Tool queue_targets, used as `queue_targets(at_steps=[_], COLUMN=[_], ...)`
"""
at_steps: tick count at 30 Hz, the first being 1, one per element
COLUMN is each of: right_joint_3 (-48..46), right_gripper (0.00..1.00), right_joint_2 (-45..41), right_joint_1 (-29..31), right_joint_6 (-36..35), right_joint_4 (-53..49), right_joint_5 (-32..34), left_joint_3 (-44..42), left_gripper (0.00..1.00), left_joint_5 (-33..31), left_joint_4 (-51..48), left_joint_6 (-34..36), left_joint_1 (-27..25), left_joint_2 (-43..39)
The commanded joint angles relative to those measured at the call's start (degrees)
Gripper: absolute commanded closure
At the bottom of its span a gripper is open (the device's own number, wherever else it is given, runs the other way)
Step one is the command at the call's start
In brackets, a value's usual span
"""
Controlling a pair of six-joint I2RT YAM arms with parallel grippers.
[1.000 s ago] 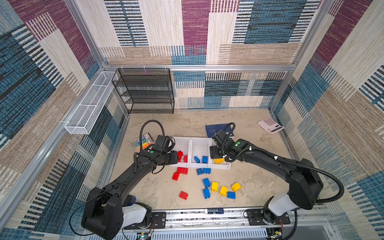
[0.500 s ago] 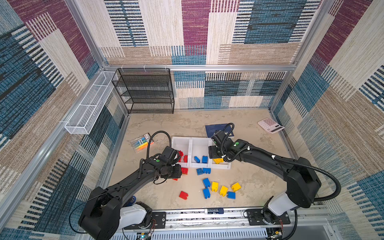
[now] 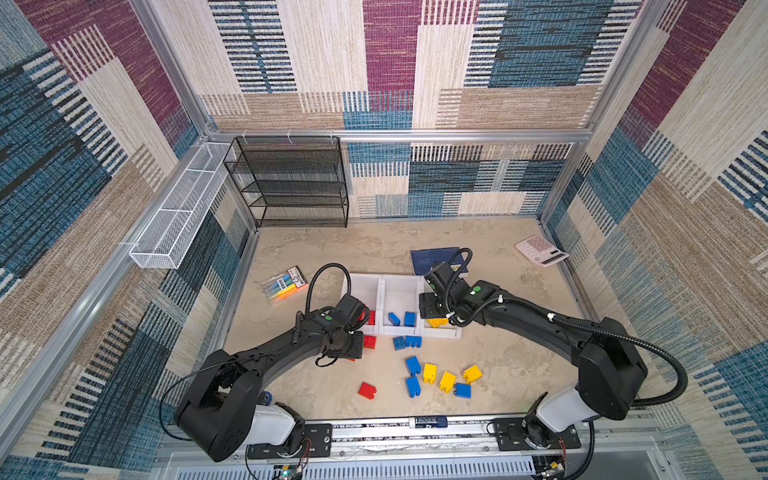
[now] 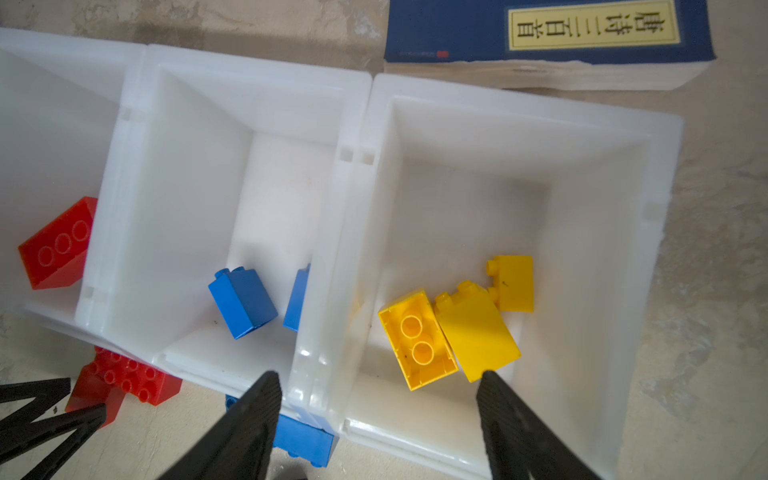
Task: Sort the legos into containers by color
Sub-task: 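Close the left gripper on a small red brick and lift it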
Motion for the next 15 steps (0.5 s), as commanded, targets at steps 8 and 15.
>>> queue_targets(at_steps=[8,15], right_joint_3=[-0.1,-1.2], right_gripper=[0.23,0.23], right_joint_2=[-0.2,-1.0], right_joint_1=[0.0,0.0], right_joint_6=[0.8,1.5], right_joint_4=[1.0,1.4], right_joint_5=[0.1,0.3], left_joint_3=[0.4,0.9], left_gripper=[0.55,0.66], left_joint_5=[-1.1,-1.1], left_joint_4=[0.9,0.8], left_joint_6=[1.7,2.3], left_joint_1=[-2.0,-2.3], left_joint_2=[3.1,3.4])
